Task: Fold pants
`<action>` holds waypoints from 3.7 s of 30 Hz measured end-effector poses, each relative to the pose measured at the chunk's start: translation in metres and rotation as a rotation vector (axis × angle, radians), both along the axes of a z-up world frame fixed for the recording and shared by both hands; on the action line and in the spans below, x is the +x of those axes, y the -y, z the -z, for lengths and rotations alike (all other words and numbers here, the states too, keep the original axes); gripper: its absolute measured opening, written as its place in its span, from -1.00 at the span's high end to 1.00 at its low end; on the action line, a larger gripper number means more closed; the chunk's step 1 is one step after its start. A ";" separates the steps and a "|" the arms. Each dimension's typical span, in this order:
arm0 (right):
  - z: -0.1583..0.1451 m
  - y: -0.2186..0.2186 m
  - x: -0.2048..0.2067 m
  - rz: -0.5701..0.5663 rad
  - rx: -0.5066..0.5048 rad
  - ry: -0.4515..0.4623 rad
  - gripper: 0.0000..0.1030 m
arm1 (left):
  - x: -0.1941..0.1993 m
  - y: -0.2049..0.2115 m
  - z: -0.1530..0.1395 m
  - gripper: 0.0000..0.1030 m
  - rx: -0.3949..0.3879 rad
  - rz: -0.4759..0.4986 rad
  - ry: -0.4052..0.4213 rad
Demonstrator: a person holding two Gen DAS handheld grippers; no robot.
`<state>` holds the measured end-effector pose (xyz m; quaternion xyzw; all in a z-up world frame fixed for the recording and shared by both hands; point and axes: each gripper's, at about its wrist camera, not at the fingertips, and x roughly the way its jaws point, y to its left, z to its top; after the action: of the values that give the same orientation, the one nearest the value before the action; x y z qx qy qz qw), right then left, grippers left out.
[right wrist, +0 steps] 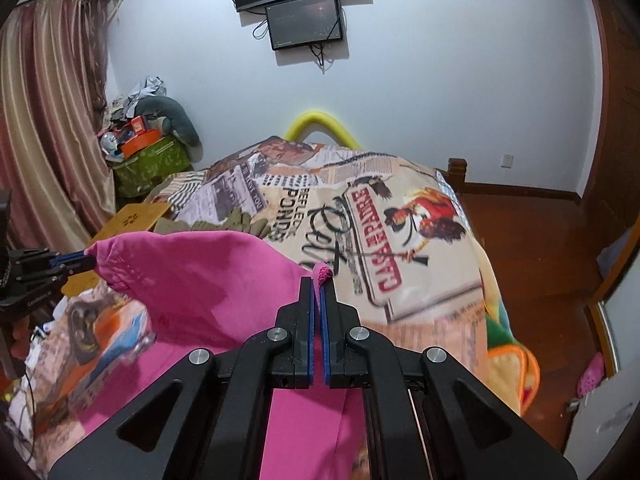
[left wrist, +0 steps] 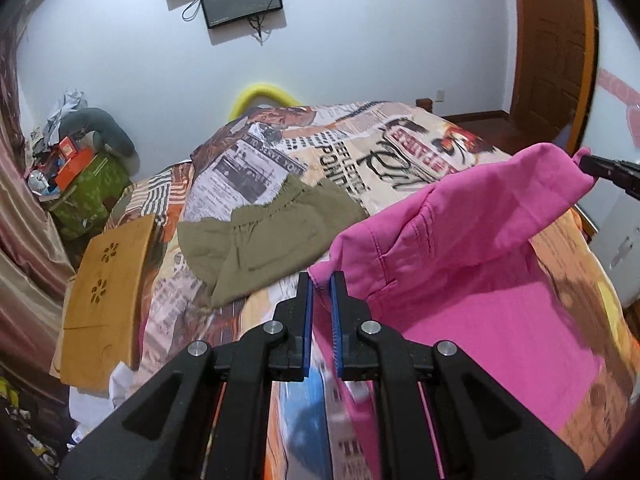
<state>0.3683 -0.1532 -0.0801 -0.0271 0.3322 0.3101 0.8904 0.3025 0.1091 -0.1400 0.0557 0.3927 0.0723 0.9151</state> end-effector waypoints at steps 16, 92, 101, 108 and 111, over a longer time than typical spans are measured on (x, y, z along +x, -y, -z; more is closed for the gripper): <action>0.059 0.040 -0.085 0.025 -0.037 -0.117 0.96 | -0.087 0.032 0.051 0.87 0.009 0.051 -0.095; 0.102 -0.058 -0.136 -0.220 -0.209 -0.154 0.82 | -0.082 0.099 0.089 -0.43 0.045 0.307 -0.259; 0.088 -0.050 -0.148 -0.240 -0.201 -0.083 0.91 | -0.078 0.099 0.082 0.43 0.024 0.301 -0.245; 0.080 -0.046 -0.159 -0.258 -0.197 -0.057 0.93 | -0.094 0.106 0.072 0.65 0.000 0.332 -0.222; 0.082 -0.043 -0.163 -0.264 -0.192 -0.068 0.93 | -0.100 0.108 0.076 0.65 -0.016 0.335 -0.236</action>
<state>0.2054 -0.1106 -0.1617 -0.1450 0.3838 0.3918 0.8235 0.2028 0.0012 -0.2156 0.1212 0.4831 -0.0910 0.8623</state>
